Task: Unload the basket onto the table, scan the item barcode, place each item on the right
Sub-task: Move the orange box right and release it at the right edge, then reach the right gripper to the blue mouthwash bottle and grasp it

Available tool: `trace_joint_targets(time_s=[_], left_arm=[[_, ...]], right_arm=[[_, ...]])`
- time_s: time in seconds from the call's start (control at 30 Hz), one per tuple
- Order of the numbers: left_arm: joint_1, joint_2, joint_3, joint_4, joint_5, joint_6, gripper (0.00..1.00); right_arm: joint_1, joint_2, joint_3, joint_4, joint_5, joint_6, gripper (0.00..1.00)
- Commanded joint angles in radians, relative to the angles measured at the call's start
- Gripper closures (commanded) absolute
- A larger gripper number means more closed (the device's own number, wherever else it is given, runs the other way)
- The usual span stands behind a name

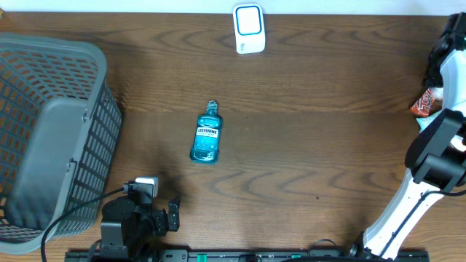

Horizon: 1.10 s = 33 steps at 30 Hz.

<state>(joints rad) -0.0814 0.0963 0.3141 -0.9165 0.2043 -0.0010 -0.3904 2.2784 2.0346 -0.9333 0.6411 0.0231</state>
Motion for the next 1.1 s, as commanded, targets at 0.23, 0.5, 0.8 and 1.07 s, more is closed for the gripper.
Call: trace_joint_targets(time_s=[0.23, 0.5, 0.8, 1.07], left_arm=[[-0.003, 0.001, -0.003, -0.003, 0.002, -0.005, 0.01], [-0.003, 0.001, -0.003, -0.003, 0.002, -0.004, 0.0], [-0.003, 0.001, -0.003, -0.003, 0.002, -0.004, 0.0], [-0.003, 0.001, -0.003, -0.003, 0.002, -0.004, 0.0]], right_arm=[[0.126, -0.268, 0.0, -0.007, -0.564, 0.191, 0.01], [0.336, -0.286, -0.025, -0.064, -1.215, 0.265, 0.01], [0.692, -0.257, -0.169, -0.074, -1.223, 0.332, 0.01], [1.022, -0.219, -0.277, -0.046, -0.688, 0.514, 0.01]])
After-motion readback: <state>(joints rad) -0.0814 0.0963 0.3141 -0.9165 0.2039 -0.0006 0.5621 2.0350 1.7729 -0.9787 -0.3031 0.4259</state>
